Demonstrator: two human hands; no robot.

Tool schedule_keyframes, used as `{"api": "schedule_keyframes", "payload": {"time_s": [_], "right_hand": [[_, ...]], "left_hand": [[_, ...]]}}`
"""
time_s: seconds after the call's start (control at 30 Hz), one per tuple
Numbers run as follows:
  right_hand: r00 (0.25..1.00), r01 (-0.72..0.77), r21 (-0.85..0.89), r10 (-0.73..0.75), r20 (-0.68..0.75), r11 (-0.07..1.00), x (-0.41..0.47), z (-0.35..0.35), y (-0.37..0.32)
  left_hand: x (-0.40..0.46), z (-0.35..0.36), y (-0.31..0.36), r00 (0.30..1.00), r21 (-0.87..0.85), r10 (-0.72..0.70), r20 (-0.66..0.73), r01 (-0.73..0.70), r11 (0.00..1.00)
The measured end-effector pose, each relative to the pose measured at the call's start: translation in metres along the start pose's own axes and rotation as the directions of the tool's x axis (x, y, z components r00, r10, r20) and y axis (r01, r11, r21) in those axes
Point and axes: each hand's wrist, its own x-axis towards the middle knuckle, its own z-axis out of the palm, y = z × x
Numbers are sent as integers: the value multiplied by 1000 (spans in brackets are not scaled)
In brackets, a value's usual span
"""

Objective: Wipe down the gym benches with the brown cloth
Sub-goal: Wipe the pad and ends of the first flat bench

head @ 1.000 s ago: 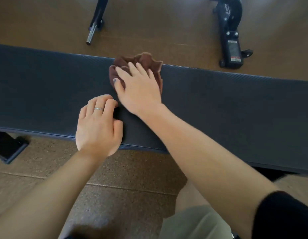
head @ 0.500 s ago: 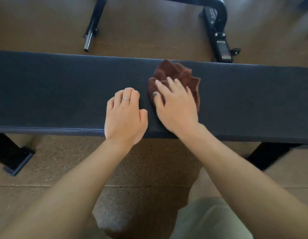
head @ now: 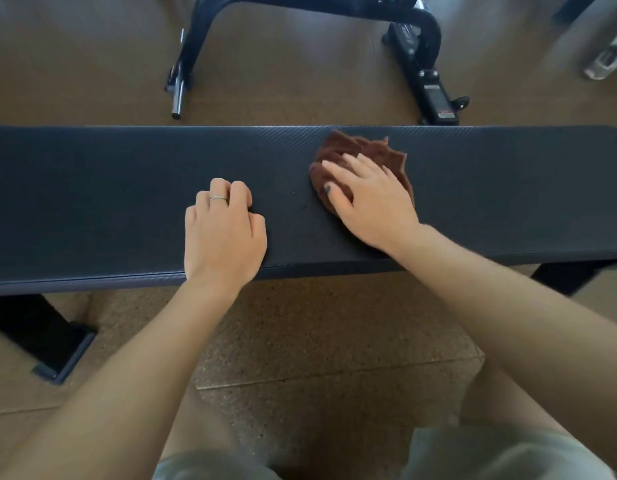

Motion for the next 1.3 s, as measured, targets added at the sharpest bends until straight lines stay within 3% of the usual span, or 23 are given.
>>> {"api": "schedule_keyframes", "payload": {"time_s": [0.13,0.27,0.4,0.53,0.73,0.87,1.03,1.2,1.3], "right_hand": [[986,-168,29,168,-7,985,38,11,-20],[992,-104,58,108,-66,993,-37,14,-50],[992,-121,44,122,-17,992,-73,19,-72],[999,-42,6,42,16,999,-20,13,-56],[986,-168,33,167,22,985,33,24,-75],[998,-18,77,13,57,997,-13,26,-93],[997,48,71,-52,65,996,38,28,-89],[998,18,49,-21,57,999,86,34,-84],[996,-86,45,87,-29,995,89,25,-33]], "left_hand": [[0,0,-2,1000,-9,16,-1,-16,1000],[-3,-2,-1,1000,2,25,0,-25,1000],[-3,-3,-2,999,8,32,27,-32,999],[1,-3,0,998,10,27,49,-28,1000],[1,-3,-2,999,-17,43,30,-42,999],[-5,-3,0,999,-95,26,-27,-28,995],[0,-2,4,998,-161,-42,-49,34,986],[1,-2,2,998,-128,-8,-59,0,992],[1,-2,2,999,-137,-3,-54,-4,991]]}}
